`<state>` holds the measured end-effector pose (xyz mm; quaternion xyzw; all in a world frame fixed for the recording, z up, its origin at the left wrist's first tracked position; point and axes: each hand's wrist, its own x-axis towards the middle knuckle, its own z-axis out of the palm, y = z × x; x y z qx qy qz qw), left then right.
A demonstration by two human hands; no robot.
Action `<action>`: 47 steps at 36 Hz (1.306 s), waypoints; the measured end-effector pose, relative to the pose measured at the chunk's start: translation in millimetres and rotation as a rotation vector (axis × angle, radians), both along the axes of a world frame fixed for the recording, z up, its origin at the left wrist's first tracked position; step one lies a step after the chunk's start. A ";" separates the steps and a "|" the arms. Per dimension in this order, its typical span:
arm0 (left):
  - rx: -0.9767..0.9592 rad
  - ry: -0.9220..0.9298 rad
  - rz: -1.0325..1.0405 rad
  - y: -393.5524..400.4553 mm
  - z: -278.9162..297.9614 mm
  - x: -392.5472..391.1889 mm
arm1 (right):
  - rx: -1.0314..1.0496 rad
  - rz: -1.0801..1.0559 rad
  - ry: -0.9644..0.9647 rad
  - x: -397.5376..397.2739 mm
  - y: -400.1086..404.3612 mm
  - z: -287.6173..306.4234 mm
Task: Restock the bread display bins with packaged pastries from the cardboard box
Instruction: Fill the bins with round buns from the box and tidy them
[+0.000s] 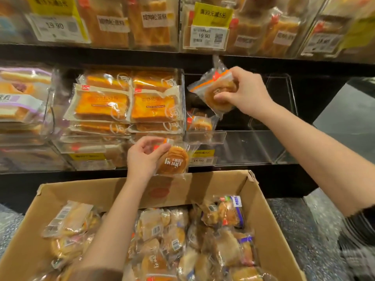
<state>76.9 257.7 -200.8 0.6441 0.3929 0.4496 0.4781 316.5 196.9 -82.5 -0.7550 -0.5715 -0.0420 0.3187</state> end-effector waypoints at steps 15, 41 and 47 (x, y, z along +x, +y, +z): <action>-0.156 -0.085 0.026 8.4 -5.8 5.4 | -0.672 0.216 -0.323 4.8 80.0 -74.1; -0.250 -0.177 -0.012 -21.8 15.8 23.5 | -0.665 0.501 0.006 -71.7 14.4 -11.0; -0.080 -0.195 -0.175 -34.2 21.2 24.2 | -0.901 0.494 0.150 -62.9 0.8 7.9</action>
